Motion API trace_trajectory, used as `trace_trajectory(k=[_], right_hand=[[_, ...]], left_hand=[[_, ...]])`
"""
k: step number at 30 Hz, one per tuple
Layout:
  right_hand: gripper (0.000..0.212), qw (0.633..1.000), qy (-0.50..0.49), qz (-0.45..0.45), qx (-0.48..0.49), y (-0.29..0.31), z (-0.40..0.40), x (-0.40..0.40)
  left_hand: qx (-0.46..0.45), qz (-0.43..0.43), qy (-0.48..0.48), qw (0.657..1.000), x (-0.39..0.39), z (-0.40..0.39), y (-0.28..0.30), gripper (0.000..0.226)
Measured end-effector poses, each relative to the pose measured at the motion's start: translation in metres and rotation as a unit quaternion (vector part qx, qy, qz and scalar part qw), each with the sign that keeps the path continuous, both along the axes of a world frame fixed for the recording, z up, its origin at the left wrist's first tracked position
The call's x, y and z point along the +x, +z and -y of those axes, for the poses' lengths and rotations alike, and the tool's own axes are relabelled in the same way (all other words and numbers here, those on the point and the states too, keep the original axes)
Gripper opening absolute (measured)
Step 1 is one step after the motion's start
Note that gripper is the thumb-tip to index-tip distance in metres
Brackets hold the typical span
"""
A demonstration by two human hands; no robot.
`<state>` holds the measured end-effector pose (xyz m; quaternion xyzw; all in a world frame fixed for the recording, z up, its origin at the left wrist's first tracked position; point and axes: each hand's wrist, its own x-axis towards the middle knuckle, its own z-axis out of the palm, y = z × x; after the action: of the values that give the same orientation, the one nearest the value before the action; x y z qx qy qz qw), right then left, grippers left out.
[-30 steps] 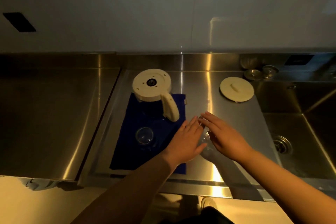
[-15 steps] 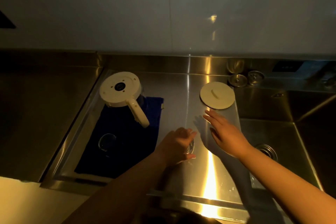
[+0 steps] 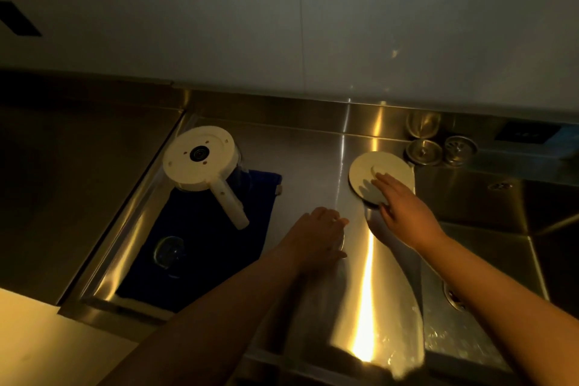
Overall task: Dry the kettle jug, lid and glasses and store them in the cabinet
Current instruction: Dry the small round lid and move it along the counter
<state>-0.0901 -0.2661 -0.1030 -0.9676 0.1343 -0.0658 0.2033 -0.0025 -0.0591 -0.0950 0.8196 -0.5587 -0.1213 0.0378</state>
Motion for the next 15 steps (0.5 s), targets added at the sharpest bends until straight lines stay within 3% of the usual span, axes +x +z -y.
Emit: trace_trajectory(k=[15], right_hand=[[0.054, 0.996, -0.014, -0.089, -0.001, -0.037, 0.045, 0.059]], left_hand=[[-0.002, -0.001, 0.043, 0.999, 0.022, 0.051, 0.0, 0.066]])
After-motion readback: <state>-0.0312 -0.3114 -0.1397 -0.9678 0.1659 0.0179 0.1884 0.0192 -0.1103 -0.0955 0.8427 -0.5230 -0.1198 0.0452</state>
